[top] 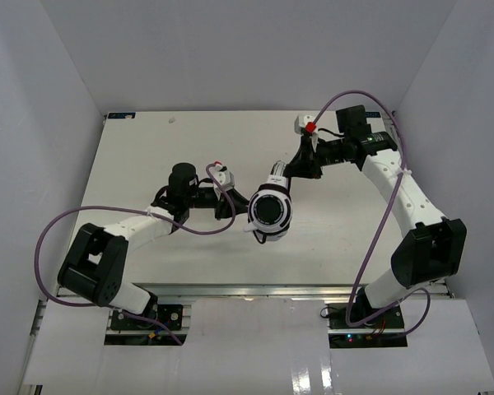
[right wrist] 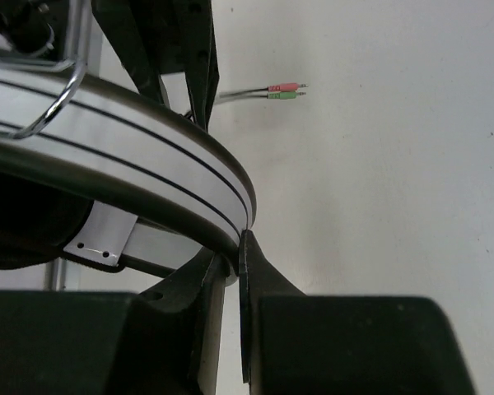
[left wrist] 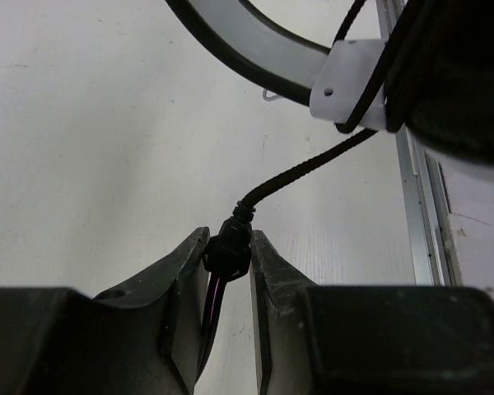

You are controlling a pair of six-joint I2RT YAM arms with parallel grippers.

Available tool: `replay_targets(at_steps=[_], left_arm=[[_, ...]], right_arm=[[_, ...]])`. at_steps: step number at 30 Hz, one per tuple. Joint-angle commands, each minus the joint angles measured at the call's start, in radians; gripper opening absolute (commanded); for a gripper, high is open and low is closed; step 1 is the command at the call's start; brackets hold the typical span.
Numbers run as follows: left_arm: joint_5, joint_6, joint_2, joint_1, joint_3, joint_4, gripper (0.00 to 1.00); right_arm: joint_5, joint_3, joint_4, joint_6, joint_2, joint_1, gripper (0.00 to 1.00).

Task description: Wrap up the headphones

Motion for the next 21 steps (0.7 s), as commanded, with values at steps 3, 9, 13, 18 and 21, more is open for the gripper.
replay_targets(at_steps=[3,9,13,18,21], left_arm=[[0.055,0.139,0.041,0.061,0.071,-0.210,0.38],[0.049,0.241,0.187,0.076,0.216,-0.446,0.38],[0.019,0.254,0.263,0.078,0.284,-0.509,0.37],[-0.022,0.274,0.364,0.081,0.412,-0.612,0.37],[-0.038,0.269,0.419,0.081,0.463,-0.652,0.36]], right_arm=[[0.225,-0.107,-0.107,-0.187,-0.077,0.095,0.08],[0.565,-0.133,0.002,-0.139,-0.049,0.199,0.08],[0.669,-0.054,-0.003,-0.130,0.055,0.240,0.08],[0.820,0.041,-0.021,-0.126,0.194,0.257,0.08],[0.899,0.092,-0.011,-0.103,0.281,0.279,0.08]])
